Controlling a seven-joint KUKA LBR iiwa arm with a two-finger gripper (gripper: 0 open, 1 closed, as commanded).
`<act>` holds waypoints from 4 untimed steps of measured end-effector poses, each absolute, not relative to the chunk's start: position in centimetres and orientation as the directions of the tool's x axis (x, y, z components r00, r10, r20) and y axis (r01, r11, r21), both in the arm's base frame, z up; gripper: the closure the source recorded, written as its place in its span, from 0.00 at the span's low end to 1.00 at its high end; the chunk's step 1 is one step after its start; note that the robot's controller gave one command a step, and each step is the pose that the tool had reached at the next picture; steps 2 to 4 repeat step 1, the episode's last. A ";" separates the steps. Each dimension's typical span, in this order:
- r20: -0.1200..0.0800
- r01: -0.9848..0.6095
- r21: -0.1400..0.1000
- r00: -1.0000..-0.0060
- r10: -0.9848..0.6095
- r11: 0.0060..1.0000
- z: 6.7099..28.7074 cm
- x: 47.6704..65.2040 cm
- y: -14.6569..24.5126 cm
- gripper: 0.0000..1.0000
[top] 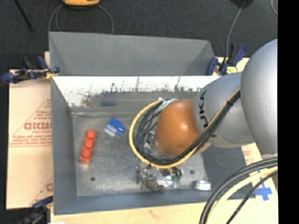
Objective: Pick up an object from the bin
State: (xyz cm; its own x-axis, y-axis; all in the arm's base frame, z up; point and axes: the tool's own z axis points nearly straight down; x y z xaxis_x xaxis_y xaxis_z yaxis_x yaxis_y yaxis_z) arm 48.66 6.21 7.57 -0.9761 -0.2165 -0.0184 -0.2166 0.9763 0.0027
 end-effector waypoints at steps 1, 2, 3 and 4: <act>-0.010 -0.401 -0.004 -0.916 -0.401 0.916 22.2 49.5 4.7 1.00; -0.010 -0.401 -0.004 -0.916 -0.401 0.916 22.2 49.5 4.7 1.00; -0.010 -0.401 -0.004 -0.916 -0.401 0.916 22.2 49.5 4.7 1.00; -0.010 -0.401 -0.004 -0.916 -0.401 0.916 22.2 49.5 4.7 1.00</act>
Offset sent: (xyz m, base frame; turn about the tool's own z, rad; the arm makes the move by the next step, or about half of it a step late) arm 0.0061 -0.0140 0.1421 -0.1964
